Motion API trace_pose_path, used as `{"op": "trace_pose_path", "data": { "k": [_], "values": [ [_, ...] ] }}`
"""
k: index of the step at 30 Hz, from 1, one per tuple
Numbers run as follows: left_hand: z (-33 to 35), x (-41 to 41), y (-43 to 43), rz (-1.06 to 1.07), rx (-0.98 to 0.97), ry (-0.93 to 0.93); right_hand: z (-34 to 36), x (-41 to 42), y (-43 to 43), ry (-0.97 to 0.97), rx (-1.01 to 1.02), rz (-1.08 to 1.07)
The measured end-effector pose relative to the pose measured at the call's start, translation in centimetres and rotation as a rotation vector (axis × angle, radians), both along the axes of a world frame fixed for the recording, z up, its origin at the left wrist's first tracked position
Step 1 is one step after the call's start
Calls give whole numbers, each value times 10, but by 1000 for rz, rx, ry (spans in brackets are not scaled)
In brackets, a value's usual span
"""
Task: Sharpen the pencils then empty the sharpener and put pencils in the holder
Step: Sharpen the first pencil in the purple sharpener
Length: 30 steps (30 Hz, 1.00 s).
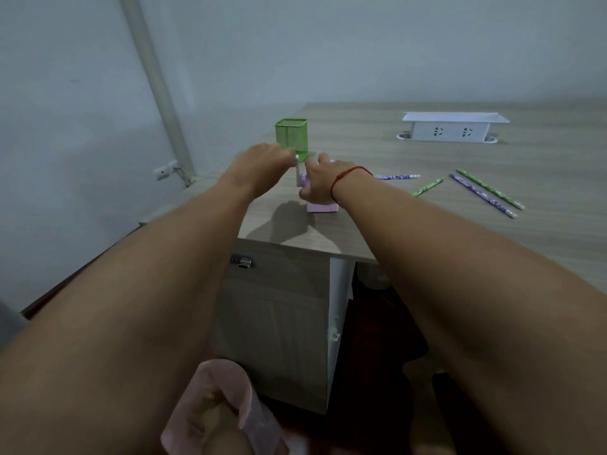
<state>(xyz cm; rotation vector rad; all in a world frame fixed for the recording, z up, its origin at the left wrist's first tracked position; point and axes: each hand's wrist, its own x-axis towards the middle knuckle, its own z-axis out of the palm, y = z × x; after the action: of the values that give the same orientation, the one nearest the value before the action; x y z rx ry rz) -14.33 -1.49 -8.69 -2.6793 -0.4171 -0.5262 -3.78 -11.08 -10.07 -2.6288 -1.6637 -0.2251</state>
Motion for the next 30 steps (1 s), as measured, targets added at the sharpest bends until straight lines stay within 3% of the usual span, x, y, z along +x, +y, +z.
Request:
{"op": "trace_pose_path", "data": {
  "k": [8, 18, 30],
  "values": [
    [-28, -26, -21, -110, -101, 4, -1, 1, 2, 27, -34, -12],
    [-33, -19, -29, -4, -287, 59, -5, 4, -2, 63, -21, 10],
    [-52, -2, -19, 167, -426, 179, -16, 4, -2, -70, 54, 99]
  ]
}}
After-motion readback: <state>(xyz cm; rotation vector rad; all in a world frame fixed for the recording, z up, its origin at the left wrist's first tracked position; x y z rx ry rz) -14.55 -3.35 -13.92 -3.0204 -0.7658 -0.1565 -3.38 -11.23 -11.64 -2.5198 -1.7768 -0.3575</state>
